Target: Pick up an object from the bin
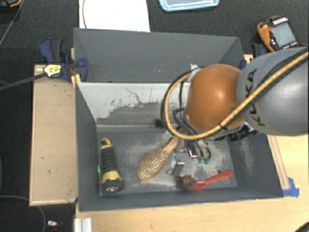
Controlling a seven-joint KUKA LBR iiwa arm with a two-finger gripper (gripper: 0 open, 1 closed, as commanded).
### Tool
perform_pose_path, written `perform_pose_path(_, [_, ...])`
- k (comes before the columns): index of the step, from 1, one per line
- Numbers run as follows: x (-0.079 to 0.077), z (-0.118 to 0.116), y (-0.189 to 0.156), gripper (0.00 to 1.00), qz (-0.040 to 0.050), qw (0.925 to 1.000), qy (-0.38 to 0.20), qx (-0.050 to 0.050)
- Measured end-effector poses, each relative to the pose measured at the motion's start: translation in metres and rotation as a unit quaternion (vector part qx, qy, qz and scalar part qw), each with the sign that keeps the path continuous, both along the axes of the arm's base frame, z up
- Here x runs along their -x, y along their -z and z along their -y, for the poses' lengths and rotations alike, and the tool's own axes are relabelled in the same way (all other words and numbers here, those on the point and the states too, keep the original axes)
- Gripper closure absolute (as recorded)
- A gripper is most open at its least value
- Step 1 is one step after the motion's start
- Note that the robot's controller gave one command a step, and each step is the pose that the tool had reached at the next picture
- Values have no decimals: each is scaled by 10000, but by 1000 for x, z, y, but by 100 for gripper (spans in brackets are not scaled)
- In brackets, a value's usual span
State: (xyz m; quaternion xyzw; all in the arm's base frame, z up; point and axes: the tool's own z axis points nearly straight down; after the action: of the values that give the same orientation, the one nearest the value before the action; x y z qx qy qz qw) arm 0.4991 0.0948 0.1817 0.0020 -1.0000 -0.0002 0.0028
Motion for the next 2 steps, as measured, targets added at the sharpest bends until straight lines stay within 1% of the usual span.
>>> perform_pose_path(1, [-2, 1, -4, 0, 39, 10000, 20, -4])
perform_pose_path(2, [-11, -3, 51, 0, 55, 9976, -694, -5])
